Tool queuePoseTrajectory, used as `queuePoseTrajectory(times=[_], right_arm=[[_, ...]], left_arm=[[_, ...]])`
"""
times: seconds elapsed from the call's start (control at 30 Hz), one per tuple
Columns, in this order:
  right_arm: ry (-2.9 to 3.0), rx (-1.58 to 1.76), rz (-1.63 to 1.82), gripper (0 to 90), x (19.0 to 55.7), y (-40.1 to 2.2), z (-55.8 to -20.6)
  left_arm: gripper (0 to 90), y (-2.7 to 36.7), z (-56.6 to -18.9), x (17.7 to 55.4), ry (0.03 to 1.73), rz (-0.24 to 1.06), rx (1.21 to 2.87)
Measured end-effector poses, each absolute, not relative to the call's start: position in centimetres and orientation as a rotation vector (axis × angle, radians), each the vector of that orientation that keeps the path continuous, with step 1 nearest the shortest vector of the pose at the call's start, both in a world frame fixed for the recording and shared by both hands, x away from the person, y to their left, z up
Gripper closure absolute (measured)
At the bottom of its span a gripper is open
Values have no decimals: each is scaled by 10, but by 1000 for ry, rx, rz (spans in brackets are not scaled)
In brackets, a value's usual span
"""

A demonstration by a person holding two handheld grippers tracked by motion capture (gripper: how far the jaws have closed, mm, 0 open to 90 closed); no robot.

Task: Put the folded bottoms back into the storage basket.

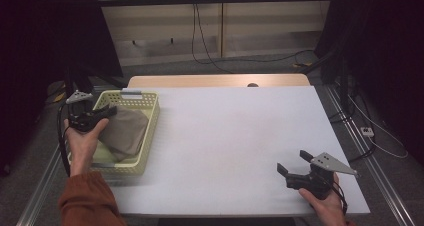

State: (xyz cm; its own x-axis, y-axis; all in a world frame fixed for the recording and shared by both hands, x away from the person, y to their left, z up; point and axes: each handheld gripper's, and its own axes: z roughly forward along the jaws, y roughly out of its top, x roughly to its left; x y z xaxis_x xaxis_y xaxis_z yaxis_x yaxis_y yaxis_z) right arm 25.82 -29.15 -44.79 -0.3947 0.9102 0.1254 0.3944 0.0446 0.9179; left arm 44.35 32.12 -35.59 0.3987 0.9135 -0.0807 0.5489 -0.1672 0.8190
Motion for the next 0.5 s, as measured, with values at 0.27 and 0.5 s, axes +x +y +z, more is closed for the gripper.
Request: queuePoseTrajectory(times=[0.27,0.5], right_arm=[[1822,1313,1335,35,258,-291,-448],[1821,1316,1333,35,259,-291,-448]], left_arm=[[826,342,-364,451,1382,554,1873],[825,346,-374,463,1439,554,1873]])
